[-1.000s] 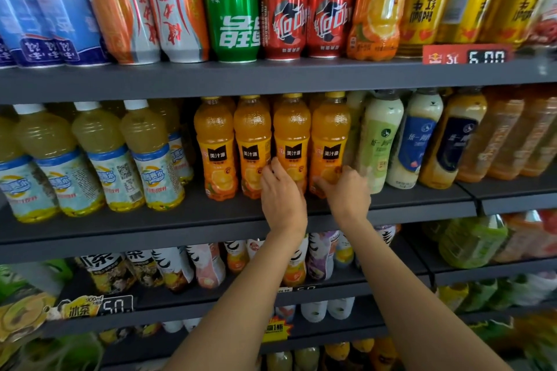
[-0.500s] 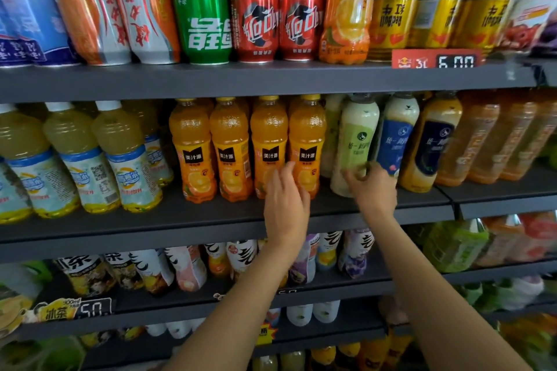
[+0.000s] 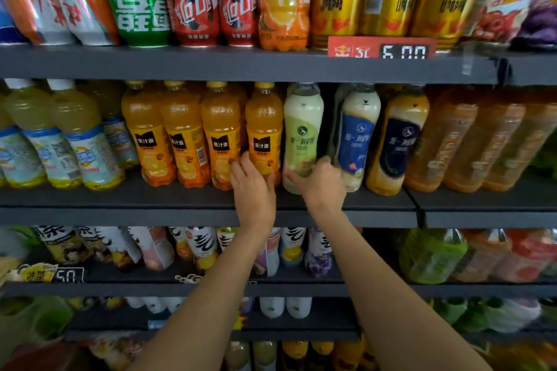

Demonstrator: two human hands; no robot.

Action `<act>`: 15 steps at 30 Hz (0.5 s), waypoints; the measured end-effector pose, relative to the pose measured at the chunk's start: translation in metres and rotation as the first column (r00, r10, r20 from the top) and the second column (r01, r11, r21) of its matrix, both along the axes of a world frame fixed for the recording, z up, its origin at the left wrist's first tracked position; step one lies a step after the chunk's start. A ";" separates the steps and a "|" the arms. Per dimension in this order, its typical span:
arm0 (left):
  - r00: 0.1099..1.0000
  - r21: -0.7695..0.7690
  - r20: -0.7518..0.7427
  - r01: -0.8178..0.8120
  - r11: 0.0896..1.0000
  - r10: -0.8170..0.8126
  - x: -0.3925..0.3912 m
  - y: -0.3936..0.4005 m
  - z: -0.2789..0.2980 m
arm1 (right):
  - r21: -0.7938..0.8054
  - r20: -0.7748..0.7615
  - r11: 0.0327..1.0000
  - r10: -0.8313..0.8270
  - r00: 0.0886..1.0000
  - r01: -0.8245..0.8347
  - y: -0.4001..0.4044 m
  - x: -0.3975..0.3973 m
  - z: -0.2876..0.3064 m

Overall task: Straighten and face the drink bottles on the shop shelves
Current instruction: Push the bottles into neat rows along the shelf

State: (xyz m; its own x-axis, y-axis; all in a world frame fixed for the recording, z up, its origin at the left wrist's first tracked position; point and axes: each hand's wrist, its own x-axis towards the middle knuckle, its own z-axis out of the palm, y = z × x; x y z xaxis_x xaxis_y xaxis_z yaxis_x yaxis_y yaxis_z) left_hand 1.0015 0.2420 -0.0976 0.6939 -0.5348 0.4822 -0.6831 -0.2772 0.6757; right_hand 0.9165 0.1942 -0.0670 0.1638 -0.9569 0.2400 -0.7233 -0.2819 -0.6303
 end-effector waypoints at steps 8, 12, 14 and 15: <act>0.988 -0.144 0.134 0.090 0.985 -0.070 -0.033 0.006 -0.009 | -0.096 0.086 0.994 0.059 0.995 -0.050 -0.003 -0.022 -0.001; 0.973 -0.015 0.134 0.190 0.982 -0.186 -0.051 -0.002 -0.009 | -0.147 0.261 0.976 -0.120 0.958 0.163 -0.010 -0.058 0.002; 0.986 0.010 0.059 0.154 0.988 -0.154 -0.052 -0.006 -0.006 | -0.106 0.142 0.980 -0.154 0.978 0.170 -0.018 -0.063 -0.002; 0.991 0.029 0.043 0.128 0.991 -0.129 -0.052 -0.009 -0.005 | -0.087 0.084 0.985 -0.141 0.986 0.148 -0.023 -0.062 -0.002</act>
